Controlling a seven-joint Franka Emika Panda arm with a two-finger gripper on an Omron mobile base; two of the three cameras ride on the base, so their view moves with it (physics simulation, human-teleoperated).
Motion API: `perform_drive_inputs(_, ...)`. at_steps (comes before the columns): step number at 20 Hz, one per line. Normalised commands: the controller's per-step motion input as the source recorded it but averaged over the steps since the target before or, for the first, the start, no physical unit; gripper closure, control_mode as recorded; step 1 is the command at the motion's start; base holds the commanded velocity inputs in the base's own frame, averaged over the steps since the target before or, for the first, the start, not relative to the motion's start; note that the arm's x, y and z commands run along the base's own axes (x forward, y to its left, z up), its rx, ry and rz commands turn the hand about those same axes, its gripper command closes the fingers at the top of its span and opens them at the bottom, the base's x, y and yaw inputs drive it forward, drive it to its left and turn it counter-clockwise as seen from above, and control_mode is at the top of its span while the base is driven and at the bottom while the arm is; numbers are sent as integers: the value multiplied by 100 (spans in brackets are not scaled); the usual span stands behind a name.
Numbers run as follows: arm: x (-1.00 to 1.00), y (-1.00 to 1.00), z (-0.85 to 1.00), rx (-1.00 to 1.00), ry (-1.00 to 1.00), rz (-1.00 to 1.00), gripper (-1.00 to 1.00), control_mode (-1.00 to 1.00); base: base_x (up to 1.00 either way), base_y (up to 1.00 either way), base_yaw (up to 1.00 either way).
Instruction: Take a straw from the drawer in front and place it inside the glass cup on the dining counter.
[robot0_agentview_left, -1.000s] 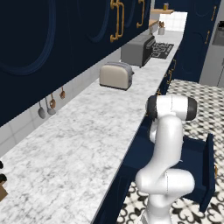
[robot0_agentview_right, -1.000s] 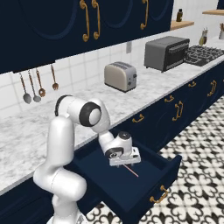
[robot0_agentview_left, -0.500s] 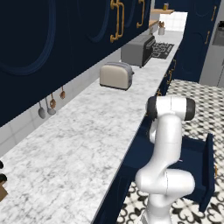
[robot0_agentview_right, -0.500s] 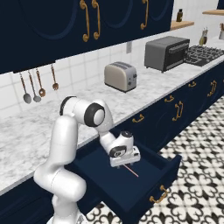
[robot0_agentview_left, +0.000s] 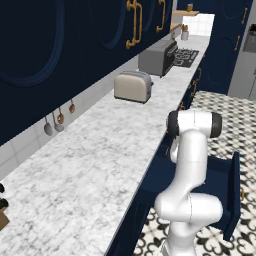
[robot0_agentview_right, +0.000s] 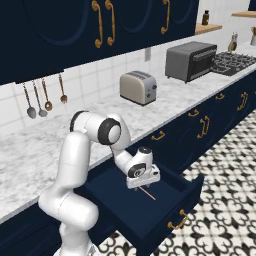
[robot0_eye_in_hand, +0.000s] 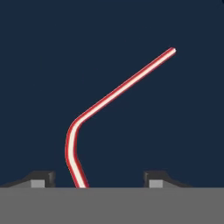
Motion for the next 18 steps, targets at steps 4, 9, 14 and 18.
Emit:
perform_drive_inputs(4,-3,0,-44,-2,-1,6,100,-100,0,0,0)
perform_drive_inputs(9,0,0,-10,0,0,6,100,-100,0,0,0)
perform_drive_inputs(14,-7,-1,0,0,0,7,100,-100,0,0,0)
perform_drive_inputs(18,-15,0,15,0,0,3,100,-100,0,0,0)
